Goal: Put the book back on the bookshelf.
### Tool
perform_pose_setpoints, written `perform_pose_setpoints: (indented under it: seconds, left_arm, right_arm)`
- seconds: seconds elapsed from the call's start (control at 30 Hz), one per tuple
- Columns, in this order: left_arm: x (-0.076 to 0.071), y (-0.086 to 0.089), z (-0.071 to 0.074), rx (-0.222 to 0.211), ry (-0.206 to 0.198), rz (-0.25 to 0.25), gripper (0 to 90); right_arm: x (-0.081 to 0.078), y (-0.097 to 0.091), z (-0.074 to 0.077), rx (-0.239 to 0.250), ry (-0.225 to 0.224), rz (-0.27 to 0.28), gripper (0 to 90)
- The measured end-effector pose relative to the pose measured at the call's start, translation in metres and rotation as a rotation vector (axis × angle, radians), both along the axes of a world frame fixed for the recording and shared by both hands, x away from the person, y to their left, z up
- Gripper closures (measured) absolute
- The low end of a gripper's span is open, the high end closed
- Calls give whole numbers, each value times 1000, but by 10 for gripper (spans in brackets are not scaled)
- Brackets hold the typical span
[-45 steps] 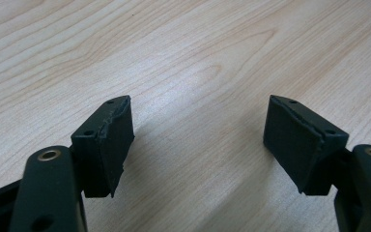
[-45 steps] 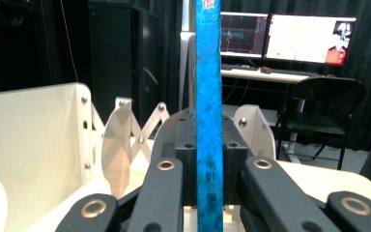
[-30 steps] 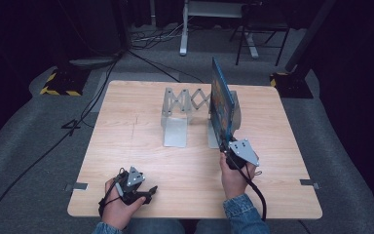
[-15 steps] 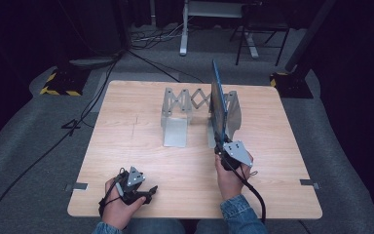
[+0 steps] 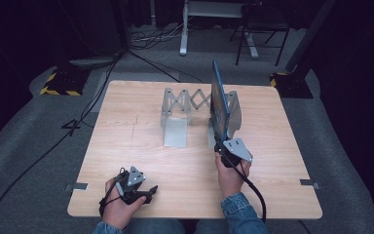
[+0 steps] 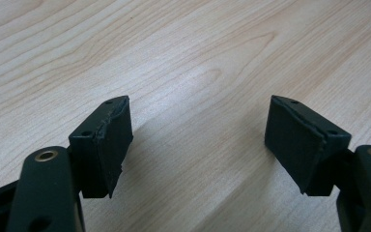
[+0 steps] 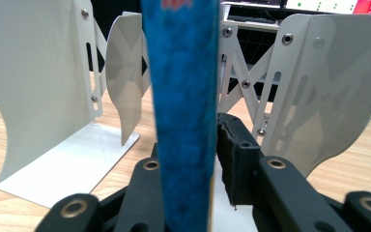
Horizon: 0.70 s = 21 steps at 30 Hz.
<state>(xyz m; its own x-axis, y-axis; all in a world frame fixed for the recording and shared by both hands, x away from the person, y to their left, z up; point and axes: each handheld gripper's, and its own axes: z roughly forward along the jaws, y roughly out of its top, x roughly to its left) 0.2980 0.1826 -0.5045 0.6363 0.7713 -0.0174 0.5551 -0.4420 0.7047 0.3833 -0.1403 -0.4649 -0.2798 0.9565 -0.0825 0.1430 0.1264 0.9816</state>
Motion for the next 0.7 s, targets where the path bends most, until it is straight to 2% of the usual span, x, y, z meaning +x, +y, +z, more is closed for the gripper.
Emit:
perform_pose_setpoints:
  seconds: [0.1,0.23,0.53,0.63,0.7]
  left_arm:
    - [0,0,0,0,-1,-1,254]
    - [0,0,0,1,-3,0,254]
    - [1,-1,0,6,0,-1,253]
    - [1,-1,0,3,-4,0,254]
    - [1,1,0,0,3,-3,255]
  right_arm:
    - [-4,0,6,27,-22,24,558]
    - [-11,-3,13,5,-38,30,482]
    - [-41,-12,35,23,-83,98,455]
    - [-51,-18,43,48,-87,129,455]
    - [-56,-22,46,48,-91,139,456]
